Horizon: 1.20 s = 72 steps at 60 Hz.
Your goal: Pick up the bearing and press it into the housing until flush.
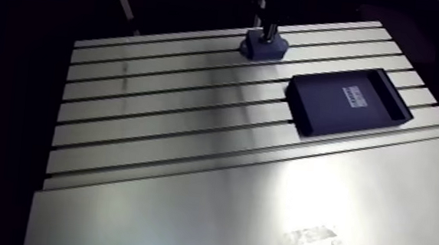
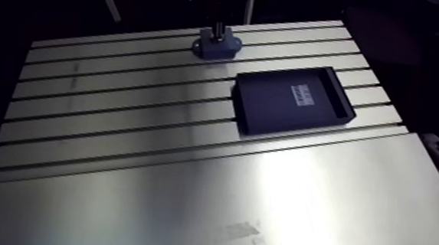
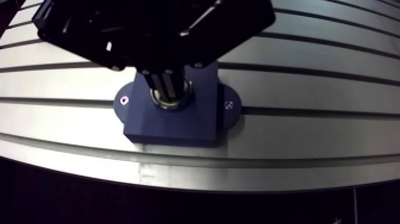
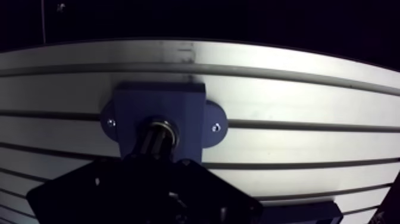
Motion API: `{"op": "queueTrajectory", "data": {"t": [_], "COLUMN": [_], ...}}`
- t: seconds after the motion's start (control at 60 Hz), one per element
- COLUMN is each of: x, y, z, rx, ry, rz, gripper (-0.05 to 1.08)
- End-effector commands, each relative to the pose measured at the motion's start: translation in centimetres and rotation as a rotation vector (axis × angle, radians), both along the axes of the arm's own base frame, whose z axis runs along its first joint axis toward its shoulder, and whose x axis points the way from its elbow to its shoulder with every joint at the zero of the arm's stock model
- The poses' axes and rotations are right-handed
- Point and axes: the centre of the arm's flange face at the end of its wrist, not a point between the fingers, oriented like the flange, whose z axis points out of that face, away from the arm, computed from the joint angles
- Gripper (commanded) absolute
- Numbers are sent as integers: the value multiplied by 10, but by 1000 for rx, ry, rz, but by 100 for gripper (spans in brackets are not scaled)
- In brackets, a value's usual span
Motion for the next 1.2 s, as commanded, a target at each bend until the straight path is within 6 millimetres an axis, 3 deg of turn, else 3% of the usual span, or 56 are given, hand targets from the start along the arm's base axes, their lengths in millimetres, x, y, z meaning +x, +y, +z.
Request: {"op": "queueTrajectory", "data": {"t": [0.017,1.2], "x": [0,1], "y": [0,-1], "z": [0,-2], "rx": [0,1], "ry": [0,-3], "rz": [0,0], "gripper": [108,108]}}
